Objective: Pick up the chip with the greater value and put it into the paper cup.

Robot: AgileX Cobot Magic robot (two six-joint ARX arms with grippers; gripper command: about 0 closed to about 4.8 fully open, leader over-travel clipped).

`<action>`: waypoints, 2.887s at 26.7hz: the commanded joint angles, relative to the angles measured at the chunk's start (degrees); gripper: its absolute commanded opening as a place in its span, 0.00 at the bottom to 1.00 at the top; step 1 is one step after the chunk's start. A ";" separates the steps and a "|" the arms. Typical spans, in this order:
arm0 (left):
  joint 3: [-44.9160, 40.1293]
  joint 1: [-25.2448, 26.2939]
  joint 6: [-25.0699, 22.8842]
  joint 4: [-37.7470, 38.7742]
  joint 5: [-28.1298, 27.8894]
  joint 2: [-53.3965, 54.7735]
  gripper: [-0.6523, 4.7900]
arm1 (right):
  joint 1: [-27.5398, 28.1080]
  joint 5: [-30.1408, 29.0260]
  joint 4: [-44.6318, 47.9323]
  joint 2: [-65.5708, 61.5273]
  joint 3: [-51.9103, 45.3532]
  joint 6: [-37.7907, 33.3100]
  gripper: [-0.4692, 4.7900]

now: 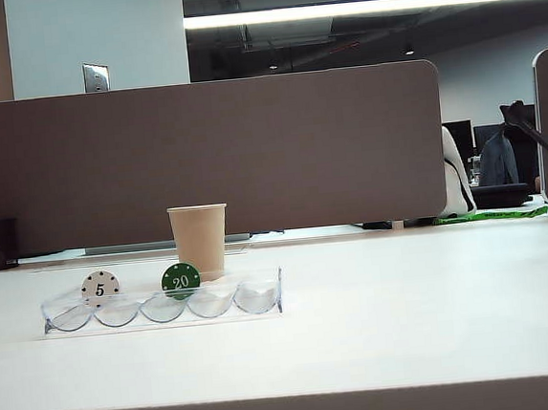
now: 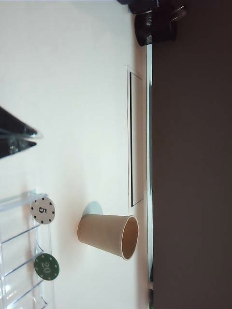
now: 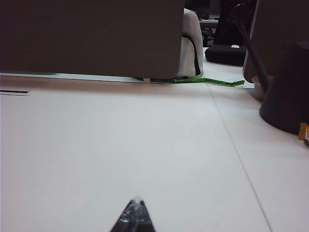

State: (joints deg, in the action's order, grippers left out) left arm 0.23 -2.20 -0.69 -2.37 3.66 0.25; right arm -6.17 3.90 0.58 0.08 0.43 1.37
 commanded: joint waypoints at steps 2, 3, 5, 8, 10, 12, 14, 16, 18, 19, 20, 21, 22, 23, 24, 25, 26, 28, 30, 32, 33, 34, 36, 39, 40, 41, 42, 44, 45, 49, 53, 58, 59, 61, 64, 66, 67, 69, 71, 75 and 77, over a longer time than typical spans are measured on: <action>0.20 0.00 0.50 -0.61 0.22 0.04 0.11 | -0.09 0.28 0.92 0.04 -0.09 0.15 0.08; 0.20 0.00 0.50 -0.61 0.22 0.04 0.11 | -0.09 0.28 0.94 0.04 -0.09 0.15 0.08; 0.20 0.00 0.48 -0.61 0.22 0.04 0.11 | -0.09 0.28 0.94 0.04 -0.09 0.15 0.08; 0.20 0.00 0.50 -0.61 0.24 0.04 0.11 | -0.09 0.26 1.01 0.04 0.00 0.17 0.08; 0.20 0.00 0.44 -0.59 0.24 0.04 0.11 | -0.11 0.20 1.49 0.04 0.39 0.22 0.08; 0.22 0.00 -0.15 -0.50 1.01 0.04 0.11 | -0.13 0.07 1.16 -0.04 1.73 0.39 0.08; 0.42 0.00 -0.15 -0.48 3.39 0.04 0.11 | -0.13 0.07 0.09 -0.11 4.04 0.42 0.08; 1.05 -0.02 -0.68 0.59 6.05 0.07 0.11 | -0.13 0.02 -2.75 -0.17 7.02 0.61 0.08; 1.70 -0.04 -1.09 1.84 7.34 0.07 0.11 | -0.13 -0.17 -5.95 -0.20 9.33 0.61 0.08; 2.08 -0.04 -1.79 2.34 8.48 0.07 0.11 | -0.13 -0.39 -7.34 -0.22 10.27 0.61 0.08; 2.38 -0.04 -2.60 2.56 9.62 0.07 0.11 | -0.15 -1.01 -8.79 -0.24 11.37 0.66 0.08; 2.67 -0.04 -2.82 2.58 10.47 0.09 0.11 | -0.15 -1.53 -9.77 -0.28 12.15 0.68 0.08; 2.95 -0.04 -2.80 2.73 11.41 0.11 0.11 | -0.17 -1.88 -10.62 -0.59 12.94 0.68 0.08; 3.17 -0.04 -2.82 2.80 11.96 0.22 0.11 | -0.17 -2.62 -11.63 -1.22 13.94 0.83 0.08; 3.39 -0.04 -2.78 3.02 12.13 0.31 0.11 | -0.20 -2.99 -12.31 -1.99 14.82 0.85 0.08; 3.76 -0.04 -2.86 4.02 12.39 0.31 0.11 | -0.20 -3.23 -12.70 -3.06 15.63 0.85 0.08; 4.28 -0.04 -3.41 5.86 13.77 0.33 0.11 | -0.22 -5.46 -13.27 -6.05 17.77 1.88 0.08; 4.98 -0.04 -3.39 8.63 14.82 0.35 0.11 | -0.28 -7.69 -14.53 -12.15 21.84 2.23 0.08; 5.55 -0.04 -3.37 10.34 14.80 0.35 0.11 | -0.31 -9.31 -14.86 -16.68 24.70 3.45 0.08; 6.16 -0.04 -3.39 11.78 14.73 0.37 0.11 | -0.50 -10.54 -15.54 -22.05 28.33 5.01 0.08; 6.32 -0.04 -3.39 11.91 14.80 0.37 0.11 | -0.79 -10.51 -15.89 -24.46 30.01 5.14 0.08; 6.58 -0.04 -3.41 12.17 14.80 0.37 0.11 | -1.38 -10.51 -16.09 -27.43 32.15 5.11 0.08; 6.99 -0.04 -3.43 12.26 14.95 0.42 0.11 | -2.89 -10.45 -16.87 -32.83 36.09 5.75 0.08; 7.74 -0.04 -3.87 12.37 15.72 1.03 0.11 | -6.16 -10.40 -17.92 -41.05 41.72 8.33 0.08; 8.33 -0.07 -4.11 12.55 16.17 1.97 0.11 | -8.61 -10.25 -18.78 -45.99 45.22 9.51 0.08; 8.87 -0.07 -5.44 12.63 17.25 3.21 0.11 | -11.45 -10.01 -19.10 -50.90 48.76 9.62 0.08; 9.20 -0.07 -5.57 12.83 17.46 3.87 0.11 | -13.11 -9.94 -19.06 -53.86 50.82 9.64 0.08; 10.10 -0.07 -6.47 13.18 18.51 5.66 0.11 | -15.43 -9.99 -19.04 -58.80 54.36 9.66 0.08; 10.64 -0.07 -6.80 13.14 18.45 6.91 0.11 | -16.39 -9.99 -18.95 -61.05 55.93 9.66 0.08; 13.05 -0.07 -8.96 13.49 18.49 11.28 0.11 | -19.98 -9.94 -19.10 -69.83 62.62 10.93 0.08; 15.21 -0.07 -10.03 13.29 18.69 15.26 0.11 | -22.34 -10.03 -19.76 -76.72 68.41 10.91 0.08; 16.02 -0.04 -10.01 12.04 20.28 18.73 0.11 | -25.33 -10.14 -18.10 -84.35 74.42 11.04 0.08; 16.02 -0.04 -10.01 12.07 20.87 18.95 0.11 | -25.57 -10.69 -17.09 -85.31 74.99 11.10 0.08; 16.02 -0.04 -10.01 12.04 20.79 19.32 0.11 | -26.16 -11.80 -14.82 -87.52 76.15 11.19 0.08; 16.02 -0.04 -9.92 12.04 20.79 19.32 0.11 | -27.04 -13.16 -12.26 -92.70 79.17 11.39 0.08; 16.02 -0.04 -9.84 11.98 20.59 19.32 0.11 | -27.19 -14.67 -12.61 -96.96 82.27 11.41 0.08; 16.02 -0.04 -9.81 11.96 20.63 19.32 0.11 | -27.19 -16.81 -12.72 -99.34 83.91 11.43 0.08; 16.02 -0.04 -9.84 11.96 20.87 19.32 0.11 | -27.19 -19.30 -13.00 -101.74 85.59 12.22 0.08; 16.02 -0.04 -9.84 11.96 20.92 19.32 0.11 | -27.26 -21.44 -14.45 -104.10 87.45 12.59 0.08; 16.00 -0.04 -9.84 11.98 21.05 19.34 0.11 | -27.45 -26.53 -17.53 -108.17 90.90 14.75 0.08; 16.00 -0.04 -9.84 11.98 21.07 19.34 0.11 | -27.85 -27.61 -18.71 -109.79 92.19 17.11 0.08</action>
State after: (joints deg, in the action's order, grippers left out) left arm 15.94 -2.22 -10.57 10.13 24.27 19.59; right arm -33.54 -21.98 -17.06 -109.06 91.61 15.90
